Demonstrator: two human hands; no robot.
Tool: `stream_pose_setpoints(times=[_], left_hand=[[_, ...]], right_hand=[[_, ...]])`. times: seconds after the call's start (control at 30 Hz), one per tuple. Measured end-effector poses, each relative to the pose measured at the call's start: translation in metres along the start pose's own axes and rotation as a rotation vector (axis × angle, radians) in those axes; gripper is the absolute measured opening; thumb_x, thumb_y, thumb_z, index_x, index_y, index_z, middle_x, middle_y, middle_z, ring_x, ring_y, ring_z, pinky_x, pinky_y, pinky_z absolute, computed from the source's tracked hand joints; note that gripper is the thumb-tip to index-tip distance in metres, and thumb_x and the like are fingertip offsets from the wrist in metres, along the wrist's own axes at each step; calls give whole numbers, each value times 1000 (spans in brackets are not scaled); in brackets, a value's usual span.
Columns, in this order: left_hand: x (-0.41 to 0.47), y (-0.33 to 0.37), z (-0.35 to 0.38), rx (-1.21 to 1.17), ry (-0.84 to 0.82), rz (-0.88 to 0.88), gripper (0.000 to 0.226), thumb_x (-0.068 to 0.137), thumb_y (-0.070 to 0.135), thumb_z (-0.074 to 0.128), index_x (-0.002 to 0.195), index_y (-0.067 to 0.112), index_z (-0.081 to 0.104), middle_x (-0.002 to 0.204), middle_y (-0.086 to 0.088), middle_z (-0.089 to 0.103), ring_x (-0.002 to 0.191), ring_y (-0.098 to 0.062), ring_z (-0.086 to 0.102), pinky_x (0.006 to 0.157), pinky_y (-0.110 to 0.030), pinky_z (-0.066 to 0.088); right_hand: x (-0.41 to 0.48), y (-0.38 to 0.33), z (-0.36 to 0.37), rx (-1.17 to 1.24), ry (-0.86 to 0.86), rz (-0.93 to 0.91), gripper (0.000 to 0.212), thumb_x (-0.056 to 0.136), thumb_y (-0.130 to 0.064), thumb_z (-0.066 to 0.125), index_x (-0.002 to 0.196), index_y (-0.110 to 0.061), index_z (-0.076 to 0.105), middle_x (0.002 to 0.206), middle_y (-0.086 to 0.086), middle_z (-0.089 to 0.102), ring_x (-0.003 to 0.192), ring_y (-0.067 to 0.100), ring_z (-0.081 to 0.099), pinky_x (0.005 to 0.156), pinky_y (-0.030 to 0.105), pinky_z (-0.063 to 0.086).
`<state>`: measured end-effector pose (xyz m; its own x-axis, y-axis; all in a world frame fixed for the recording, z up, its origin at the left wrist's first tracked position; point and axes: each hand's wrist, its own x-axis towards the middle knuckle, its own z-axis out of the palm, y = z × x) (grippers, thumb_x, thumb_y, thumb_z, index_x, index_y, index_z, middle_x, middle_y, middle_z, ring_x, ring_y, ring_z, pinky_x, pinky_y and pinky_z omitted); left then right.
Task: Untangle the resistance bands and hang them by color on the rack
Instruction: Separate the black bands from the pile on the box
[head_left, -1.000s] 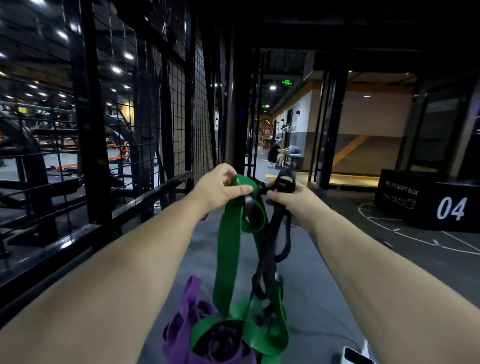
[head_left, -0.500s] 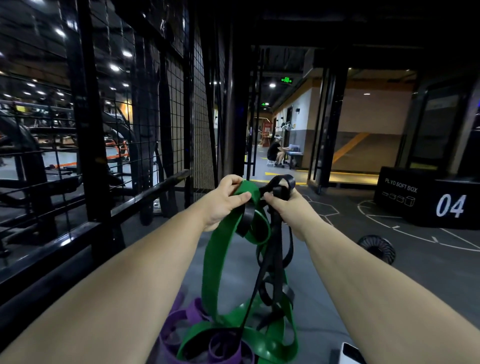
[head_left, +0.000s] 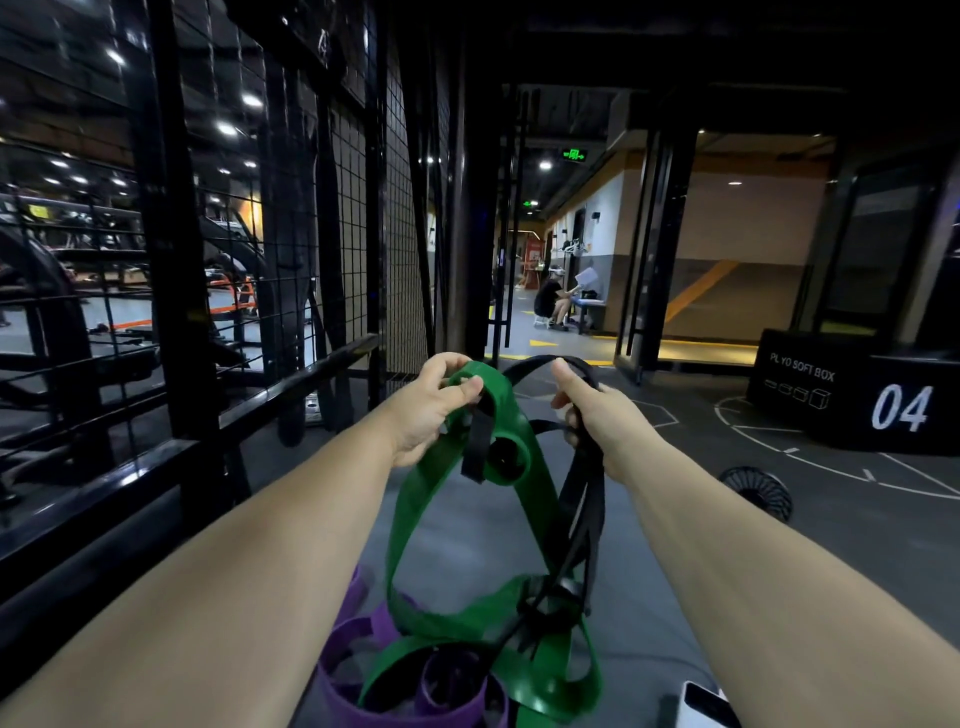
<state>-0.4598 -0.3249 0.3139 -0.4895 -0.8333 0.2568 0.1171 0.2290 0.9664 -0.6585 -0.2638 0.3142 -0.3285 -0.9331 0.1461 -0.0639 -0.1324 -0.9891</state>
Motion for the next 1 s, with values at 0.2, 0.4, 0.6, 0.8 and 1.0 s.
stream_pose_setpoints(times=[0.2,0.4,0.6,0.8,1.0], left_hand=[[-5,11,11,-11,-170,11,34,95,6,55,126,18,47,127,-13,55,113,-28,59,95,-46,51],[-6,8,19,-9,-44,80,36,92,9,60,124,20,48,130,-9,54,117,-26,57,90,-41,55],[-4,-10,18,137,110,-62,44,89,44,62,116,13,48,124,-18,58,112,-28,59,102,-48,46],[-8,-25,15,501,-73,-205,93,65,73,67,134,17,39,128,-6,58,116,-23,57,105,-44,42],[-9,-20,8,406,10,-201,71,72,76,45,114,23,63,118,-3,62,110,-21,56,103,-41,40]], right_hand=[[-6,-7,9,-131,-79,-8,49,80,-59,68,90,-11,73,64,-5,64,62,13,61,60,26,48],[-11,-9,16,-159,-316,-30,16,78,-15,80,92,-16,71,85,1,76,77,13,72,65,22,56],[-8,-9,11,59,-150,-58,36,77,-28,81,105,-10,70,98,13,75,86,29,73,76,38,58],[-12,-4,10,77,-38,-72,40,74,-33,83,104,-11,69,92,8,76,84,29,73,81,47,59],[-12,-2,6,21,21,-49,52,67,-50,83,103,-17,68,98,5,75,91,26,71,89,45,56]])
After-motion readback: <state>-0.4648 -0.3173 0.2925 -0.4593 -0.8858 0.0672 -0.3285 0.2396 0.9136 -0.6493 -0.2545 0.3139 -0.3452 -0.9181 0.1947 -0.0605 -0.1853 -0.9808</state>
